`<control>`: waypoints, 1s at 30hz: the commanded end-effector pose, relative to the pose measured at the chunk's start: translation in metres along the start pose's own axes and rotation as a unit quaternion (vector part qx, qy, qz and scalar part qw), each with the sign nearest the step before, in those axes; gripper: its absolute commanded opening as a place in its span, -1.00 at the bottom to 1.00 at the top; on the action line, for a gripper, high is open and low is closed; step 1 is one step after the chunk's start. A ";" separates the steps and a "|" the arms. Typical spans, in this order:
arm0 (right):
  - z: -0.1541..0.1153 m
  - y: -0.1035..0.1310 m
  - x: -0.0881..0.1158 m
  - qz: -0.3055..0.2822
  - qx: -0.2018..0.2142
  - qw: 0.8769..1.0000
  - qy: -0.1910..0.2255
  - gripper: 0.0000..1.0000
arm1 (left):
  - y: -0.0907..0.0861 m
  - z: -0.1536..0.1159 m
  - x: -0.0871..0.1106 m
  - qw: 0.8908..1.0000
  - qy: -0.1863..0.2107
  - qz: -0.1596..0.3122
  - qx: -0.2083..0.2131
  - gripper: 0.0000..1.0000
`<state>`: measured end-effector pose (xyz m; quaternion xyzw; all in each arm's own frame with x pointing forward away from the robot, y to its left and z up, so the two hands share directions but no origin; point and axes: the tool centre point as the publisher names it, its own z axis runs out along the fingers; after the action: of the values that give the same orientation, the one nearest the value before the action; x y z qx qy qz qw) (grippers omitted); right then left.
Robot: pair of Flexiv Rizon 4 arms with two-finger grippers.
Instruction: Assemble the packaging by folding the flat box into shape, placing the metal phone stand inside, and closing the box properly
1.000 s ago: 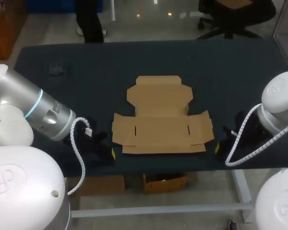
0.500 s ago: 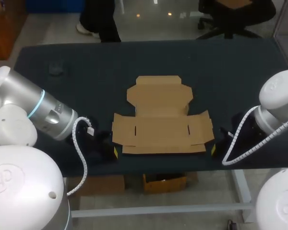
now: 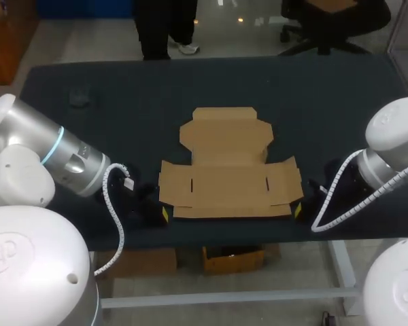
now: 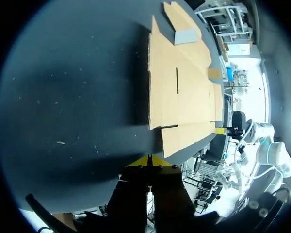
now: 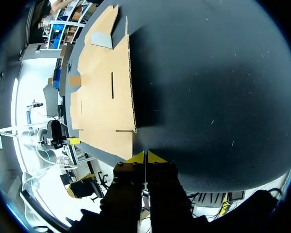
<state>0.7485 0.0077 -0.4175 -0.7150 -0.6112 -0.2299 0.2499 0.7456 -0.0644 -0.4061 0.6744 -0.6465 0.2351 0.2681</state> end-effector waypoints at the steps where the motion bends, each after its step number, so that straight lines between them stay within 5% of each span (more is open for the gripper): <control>1: -0.001 0.001 -0.002 0.000 0.003 1.000 0.005 -1.00 | -0.006 0.008 -0.003 1.000 0.005 -0.001 -0.006 -1.00; 30: 0.006 0.005 0.007 0.003 0.007 1.000 0.014 -1.00 | -0.011 0.019 0.003 0.999 0.046 0.009 -0.019 -1.00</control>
<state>0.7543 0.0180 -0.4191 -0.7138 -0.6075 -0.2323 0.2597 0.7546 -0.0768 -0.4167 0.6529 -0.6433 0.2564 0.3068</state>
